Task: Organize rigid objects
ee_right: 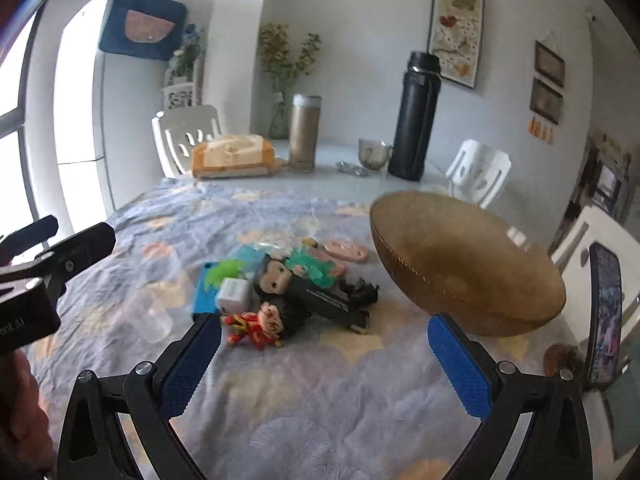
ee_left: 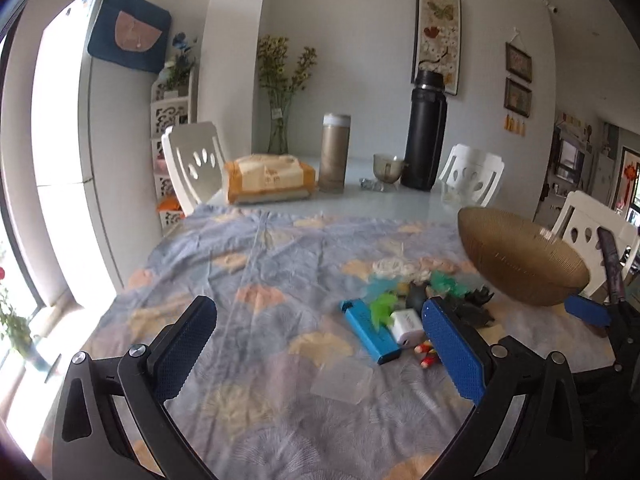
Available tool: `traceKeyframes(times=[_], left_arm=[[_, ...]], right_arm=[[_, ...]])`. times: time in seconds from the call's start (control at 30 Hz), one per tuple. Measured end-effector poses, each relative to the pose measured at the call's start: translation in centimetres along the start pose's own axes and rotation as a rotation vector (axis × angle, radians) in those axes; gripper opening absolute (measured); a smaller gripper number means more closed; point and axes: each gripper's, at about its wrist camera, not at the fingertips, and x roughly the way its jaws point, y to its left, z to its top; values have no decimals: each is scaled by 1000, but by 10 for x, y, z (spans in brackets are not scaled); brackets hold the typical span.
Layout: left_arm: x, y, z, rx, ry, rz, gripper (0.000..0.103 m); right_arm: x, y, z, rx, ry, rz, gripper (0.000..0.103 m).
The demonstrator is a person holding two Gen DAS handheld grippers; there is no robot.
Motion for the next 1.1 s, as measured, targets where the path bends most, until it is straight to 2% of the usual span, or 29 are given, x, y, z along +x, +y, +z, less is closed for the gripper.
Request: traceKeyframes(times=[0.07, 0.13, 0.23, 0.43, 0.6, 0.73, 0.93, 1.0, 1.1], left_arm=[[4, 1, -3, -10, 27, 4, 103], [2, 1, -6, -15, 10, 26, 103], [5, -6, -8, 29, 31, 16, 103], [6, -23, -9, 120, 46, 53, 103], [11, -18, -8, 98, 74, 49, 103], [13, -15, -7, 85, 89, 49, 103], [14, -23, -9, 130, 96, 65, 103], [14, -24, -9, 142, 104, 47, 103], [15, -24, -10, 143, 109, 44, 103]], right_arm=[[8, 3, -5, -17, 29, -14, 103], [13, 6, -8, -18, 48, -43, 103], [9, 10, -10, -20, 17, -59, 103], [18, -3, -9, 47, 77, -39, 103], [21, -6, -10, 62, 96, -21, 103], [16, -2, -11, 36, 90, -52, 103], [15, 5, -14, -1, 91, -81, 103], [13, 3, -13, 5, 90, -68, 103], [18, -5, -14, 11, 140, -41, 103]])
